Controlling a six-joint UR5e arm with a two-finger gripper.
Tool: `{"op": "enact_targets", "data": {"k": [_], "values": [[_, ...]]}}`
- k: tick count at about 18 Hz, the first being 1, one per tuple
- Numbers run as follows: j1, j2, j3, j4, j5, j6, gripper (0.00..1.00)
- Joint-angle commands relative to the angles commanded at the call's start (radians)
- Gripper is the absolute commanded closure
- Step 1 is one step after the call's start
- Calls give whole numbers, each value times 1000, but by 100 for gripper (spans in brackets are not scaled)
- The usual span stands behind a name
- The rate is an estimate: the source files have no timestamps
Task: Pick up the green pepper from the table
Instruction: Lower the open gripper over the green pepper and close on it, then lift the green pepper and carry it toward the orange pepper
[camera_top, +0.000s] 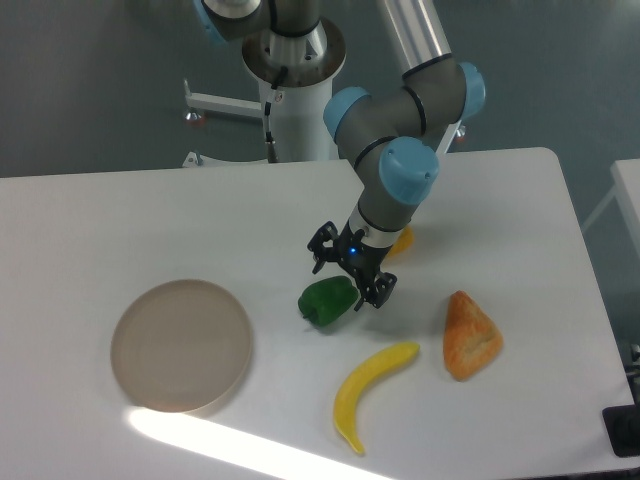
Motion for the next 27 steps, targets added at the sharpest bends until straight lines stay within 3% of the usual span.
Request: {"op": "enact_targets", "data": {"k": [2, 4, 5, 6, 8, 13, 18, 22, 27], "values": [[-2, -2, 2, 3, 0, -3, 0], [-2, 0, 12, 3, -2, -26, 36], [-2, 0, 14, 3, 0, -26, 50], [-2, 0, 15, 3, 0, -28, 59], [-2, -2, 26, 3, 0, -28, 67], [2, 11, 32, 0, 2, -25, 68], [6, 25, 126, -15, 24, -25, 68], [11, 15, 270, -159, 101, 1, 68], [66, -52, 498, -329, 167, 144, 68]]}}
